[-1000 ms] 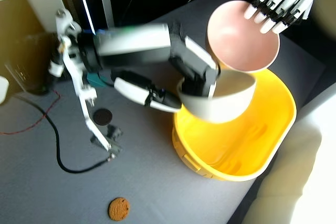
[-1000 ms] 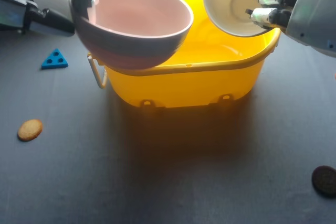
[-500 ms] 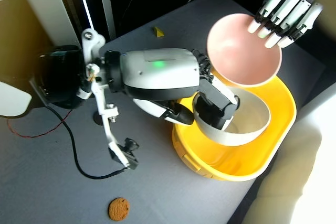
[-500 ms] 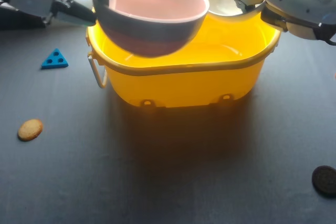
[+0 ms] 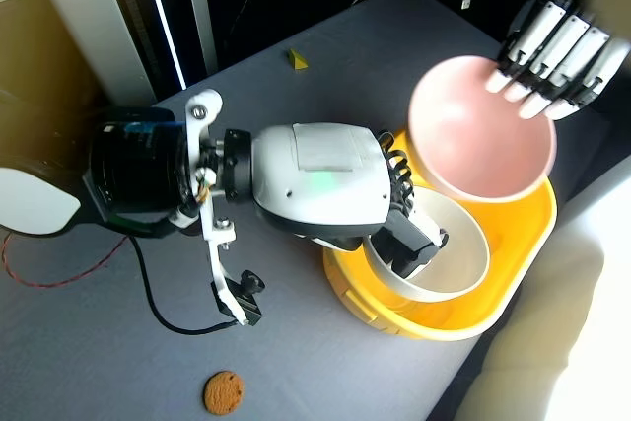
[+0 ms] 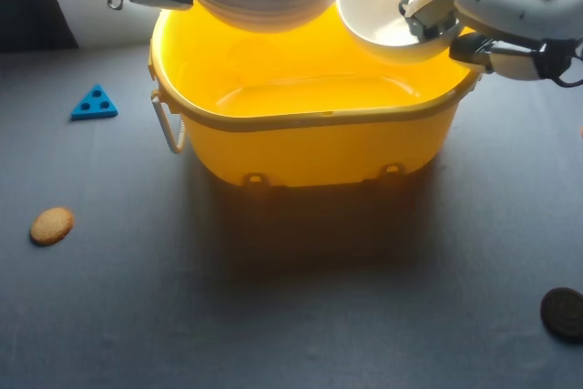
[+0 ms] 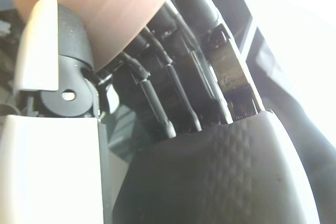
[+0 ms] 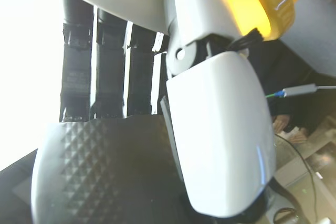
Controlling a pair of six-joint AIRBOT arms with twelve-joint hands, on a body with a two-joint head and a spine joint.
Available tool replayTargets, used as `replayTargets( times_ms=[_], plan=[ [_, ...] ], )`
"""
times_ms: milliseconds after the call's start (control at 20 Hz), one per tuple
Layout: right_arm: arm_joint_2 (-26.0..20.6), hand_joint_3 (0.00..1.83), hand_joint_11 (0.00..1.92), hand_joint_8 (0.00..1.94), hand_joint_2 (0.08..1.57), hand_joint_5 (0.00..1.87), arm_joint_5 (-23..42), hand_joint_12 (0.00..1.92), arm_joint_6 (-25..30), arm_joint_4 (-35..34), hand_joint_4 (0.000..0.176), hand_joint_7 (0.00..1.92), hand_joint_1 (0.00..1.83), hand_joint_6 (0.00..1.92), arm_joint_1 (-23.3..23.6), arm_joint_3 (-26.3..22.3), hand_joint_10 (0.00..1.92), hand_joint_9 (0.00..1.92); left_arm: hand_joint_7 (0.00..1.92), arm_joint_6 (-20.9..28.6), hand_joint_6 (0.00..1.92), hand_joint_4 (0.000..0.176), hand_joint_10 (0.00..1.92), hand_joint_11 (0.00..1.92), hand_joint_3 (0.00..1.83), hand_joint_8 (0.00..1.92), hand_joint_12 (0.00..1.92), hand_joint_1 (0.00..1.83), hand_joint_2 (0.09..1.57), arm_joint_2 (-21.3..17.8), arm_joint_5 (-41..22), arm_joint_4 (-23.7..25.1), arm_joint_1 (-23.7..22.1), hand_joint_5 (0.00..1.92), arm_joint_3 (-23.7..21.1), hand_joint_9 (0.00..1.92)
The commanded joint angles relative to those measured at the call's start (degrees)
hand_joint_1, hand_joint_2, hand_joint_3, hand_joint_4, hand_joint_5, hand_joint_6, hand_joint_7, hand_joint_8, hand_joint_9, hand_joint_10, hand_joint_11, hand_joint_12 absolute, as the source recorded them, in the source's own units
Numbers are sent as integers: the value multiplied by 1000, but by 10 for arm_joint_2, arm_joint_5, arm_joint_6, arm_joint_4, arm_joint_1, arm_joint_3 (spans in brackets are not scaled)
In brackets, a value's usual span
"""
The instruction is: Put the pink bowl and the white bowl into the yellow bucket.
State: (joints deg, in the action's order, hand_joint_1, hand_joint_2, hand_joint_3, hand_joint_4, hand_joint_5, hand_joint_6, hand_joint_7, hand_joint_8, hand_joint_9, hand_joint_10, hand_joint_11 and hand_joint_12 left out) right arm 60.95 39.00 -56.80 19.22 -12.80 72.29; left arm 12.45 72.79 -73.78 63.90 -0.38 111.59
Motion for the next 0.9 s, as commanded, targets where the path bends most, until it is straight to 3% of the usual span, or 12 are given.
replayTargets(
  times_ms=[0,50,100,150,200,250,300,350,550,700,850],
  plan=[
    [-6,0,788,717,1062,1065,65,1103,-1,-15,0,1089,1386,843,1,2,1030,1006,1079,-3,858,0,1022,768,0,850,1110,1383,1072,-5,-28,-65,-7,1044,9,960],
    [-5,0,796,717,1059,1081,65,1100,-1,-15,0,1079,1387,823,0,2,1018,1021,1014,-4,898,0,680,710,0,980,1120,1253,1102,-2,-28,-65,-7,1009,13,940],
    [-4,0,784,728,1061,1080,65,1127,-1,-15,0,1074,1387,815,0,2,1033,1017,1024,-5,878,0,983,726,1,992,1076,1354,1093,1,-28,-65,-7,1009,18,926],
    [-4,1,774,767,1063,1064,65,1131,-1,-15,0,1059,1386,836,0,2,1023,1020,1008,-6,860,0,672,721,0,998,1081,1251,1098,5,-28,-65,-4,1029,25,944],
    [-4,0,752,785,1074,1044,65,1133,0,-15,0,1039,1383,877,0,2,1063,996,1042,-7,732,13,468,722,4,948,1091,1243,1072,7,-28,-65,-1,1105,30,1039],
    [-4,0,754,768,1073,1063,65,1137,1,-15,0,1052,1383,852,0,2,1087,972,1055,-7,788,28,323,723,3,902,1109,1237,1075,8,-28,-65,0,1081,32,1083],
    [-4,0,766,762,1070,1070,65,1121,4,-15,0,1054,1383,845,0,2,1066,983,1051,-8,817,0,898,746,2,908,1059,1353,1076,8,-27,-65,3,1055,34,975],
    [-4,0,759,740,1068,1045,65,1114,6,-15,0,1071,1385,876,0,2,1050,999,1072,-8,832,0,1013,765,0,864,1026,1378,1073,8,-27,-65,5,1048,34,961],
    [-4,1,766,738,1068,1037,65,1122,7,-15,0,1077,1385,876,0,2,1048,1005,1055,-10,910,0,1033,801,1,894,909,1381,1081,9,-29,-65,11,1008,46,953],
    [-4,0,789,722,1062,1064,64,1130,11,-15,0,1081,1387,851,0,1,1015,1022,1049,-10,748,0,1062,764,1,925,1058,1385,1072,10,-31,-65,12,1090,49,941],
    [-4,1,777,721,1064,1054,61,1124,18,-15,0,1086,1386,858,0,1,1041,1006,1031,-10,919,0,1105,718,1,962,1070,1377,1096,8,-31,-65,14,979,47,912]
  ],
)
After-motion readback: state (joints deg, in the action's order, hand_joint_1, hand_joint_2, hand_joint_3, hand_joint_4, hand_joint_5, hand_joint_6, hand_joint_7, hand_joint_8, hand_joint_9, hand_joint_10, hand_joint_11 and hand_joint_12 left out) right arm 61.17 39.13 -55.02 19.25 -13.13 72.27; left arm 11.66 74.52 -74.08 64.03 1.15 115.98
